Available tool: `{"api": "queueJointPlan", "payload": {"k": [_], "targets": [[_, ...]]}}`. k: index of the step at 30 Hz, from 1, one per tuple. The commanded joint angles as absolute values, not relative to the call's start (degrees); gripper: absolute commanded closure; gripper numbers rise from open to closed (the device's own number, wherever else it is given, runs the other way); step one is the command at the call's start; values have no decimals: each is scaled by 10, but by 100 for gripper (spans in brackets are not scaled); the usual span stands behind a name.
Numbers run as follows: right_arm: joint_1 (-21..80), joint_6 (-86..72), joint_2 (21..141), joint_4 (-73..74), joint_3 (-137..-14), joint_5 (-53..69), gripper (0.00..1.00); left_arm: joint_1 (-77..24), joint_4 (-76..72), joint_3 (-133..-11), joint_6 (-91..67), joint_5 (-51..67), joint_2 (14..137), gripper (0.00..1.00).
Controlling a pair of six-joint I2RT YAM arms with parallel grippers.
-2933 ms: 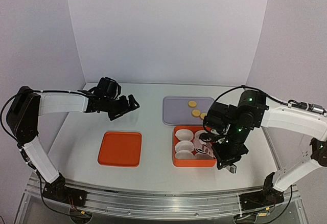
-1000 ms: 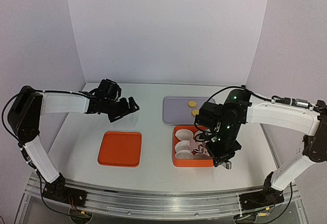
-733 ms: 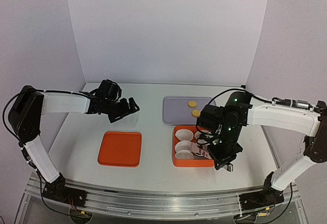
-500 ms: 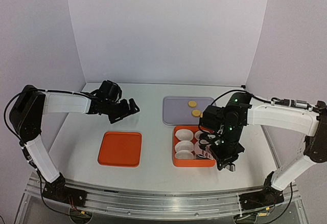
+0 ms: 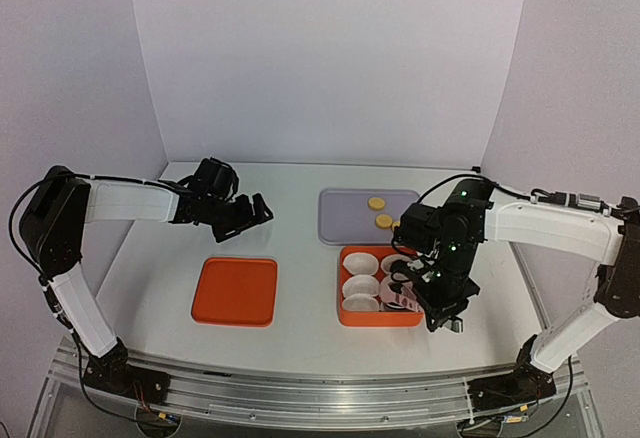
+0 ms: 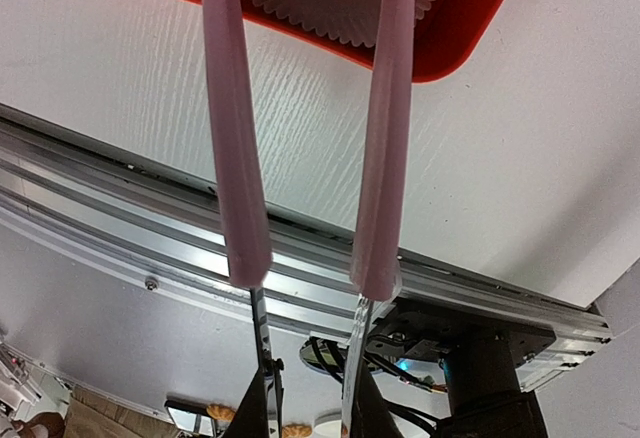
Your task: Pack the cookies
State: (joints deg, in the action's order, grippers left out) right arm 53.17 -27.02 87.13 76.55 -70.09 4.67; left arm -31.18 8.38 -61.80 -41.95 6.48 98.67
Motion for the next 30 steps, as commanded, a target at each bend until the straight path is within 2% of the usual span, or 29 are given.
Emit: {"api": "queueJointPlan", "payload": {"k": [1, 11, 17, 22, 30], "targets": [[530, -254, 863, 1148, -695, 40, 99, -309, 77, -638, -417, 61, 985, 0], [530, -254, 862, 1148, -707, 16, 77, -309, 76, -631, -425, 56, 974, 0], [530, -259, 857, 1148, -711, 10, 69, -309, 76, -632, -426, 57, 973, 0], [530, -263, 854, 1148, -718, 5, 68, -309, 77, -632, -426, 57, 971, 0], [530, -268, 831, 1148, -758, 16, 72, -309, 77, -631, -422, 60, 971, 0]]}}
